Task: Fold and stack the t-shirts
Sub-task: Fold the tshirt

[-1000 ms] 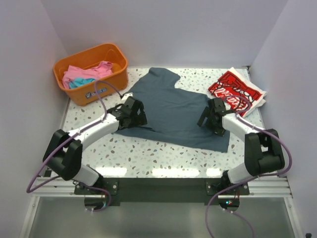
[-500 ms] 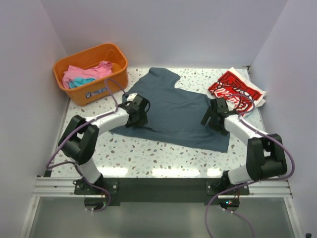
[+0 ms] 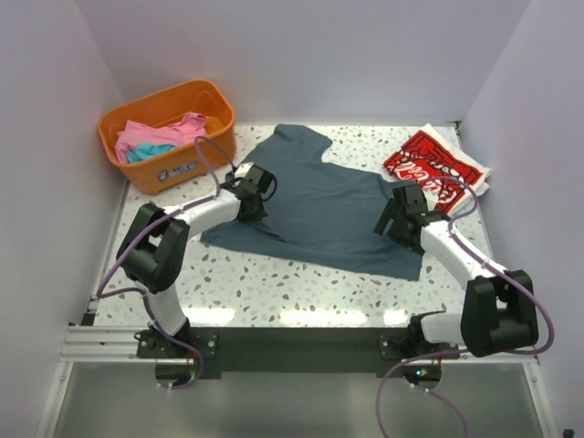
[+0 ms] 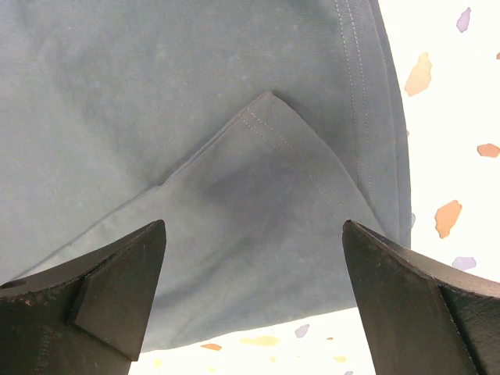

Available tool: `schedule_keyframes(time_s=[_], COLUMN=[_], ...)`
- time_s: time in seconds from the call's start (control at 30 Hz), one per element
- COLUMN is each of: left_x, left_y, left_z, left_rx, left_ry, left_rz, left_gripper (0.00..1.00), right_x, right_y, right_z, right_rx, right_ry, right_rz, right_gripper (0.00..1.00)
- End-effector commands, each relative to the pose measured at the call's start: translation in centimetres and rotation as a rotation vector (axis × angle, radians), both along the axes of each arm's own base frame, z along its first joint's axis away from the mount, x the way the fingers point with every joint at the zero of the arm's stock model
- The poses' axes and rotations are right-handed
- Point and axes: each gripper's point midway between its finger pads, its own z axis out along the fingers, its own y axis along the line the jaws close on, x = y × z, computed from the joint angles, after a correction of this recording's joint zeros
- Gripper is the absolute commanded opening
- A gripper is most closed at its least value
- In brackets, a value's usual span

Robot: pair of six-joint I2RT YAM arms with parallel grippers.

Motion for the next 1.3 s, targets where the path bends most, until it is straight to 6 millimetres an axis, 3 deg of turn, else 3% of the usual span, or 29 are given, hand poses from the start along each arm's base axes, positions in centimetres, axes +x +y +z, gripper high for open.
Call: schedule_keyframes(time_s=[0.0,0.27,0.47,0.67,0.83,1.03,1.1,1.17,1.2,1.27], left_x=[3.1,7.0,8.2,7.7,7.7,8.4,8.4,8.3,8.0,7.2], left_y=[-1.9,-4.9,-6.6,-9.6,-10.0,-10.8,-11.6,-11.7,-11.5,-11.1], left_z=[2.3,2.3,1.9,1.8,1.1,1.5,1.8,2.0,2.0,3.1], left_rx=[-0.043,0.010,0.066,0.072,0.115,0.106,0.093,0.098,0.103,0.099], left_ry=[-0.104,-0.151,-0.167,-0.188,-0.172,-0.189,-0.192,-0.182,-0.168,-0.165], left_rz=[-0.053,-0.236,-0.308,-0.434,-0.462,-0.472,-0.491,-0.497,-0.497,-0.497], left_gripper=[0.00,0.00,0.00,0.00,0.00,0.08,0.16,0.34,0.63,0.92], right_x=[-0.2,-0.8,-0.8,-0.7,-0.6,-0.6,-0.6,-0.7,-0.5,-0.5], right_y=[-0.4,-0.5,-0.7,-0.7,-0.7,-0.7,-0.7,-0.7,-0.6,-0.4], right_z=[0.9,0.7,0.5,0.5,0.6,0.6,0.7,0.8,1.0,1.3], right_rx=[-0.020,-0.019,-0.032,-0.034,-0.034,-0.031,-0.035,-0.036,-0.036,-0.027], right_ry=[-0.017,-0.011,-0.005,-0.005,-0.005,-0.009,-0.009,-0.002,-0.006,-0.010], right_rz=[-0.003,0.003,0.004,0.004,0.004,0.005,0.012,0.018,0.028,0.037], right_gripper=[0.99,0.99,0.99,0.99,0.99,0.99,0.99,0.99,0.98,0.99])
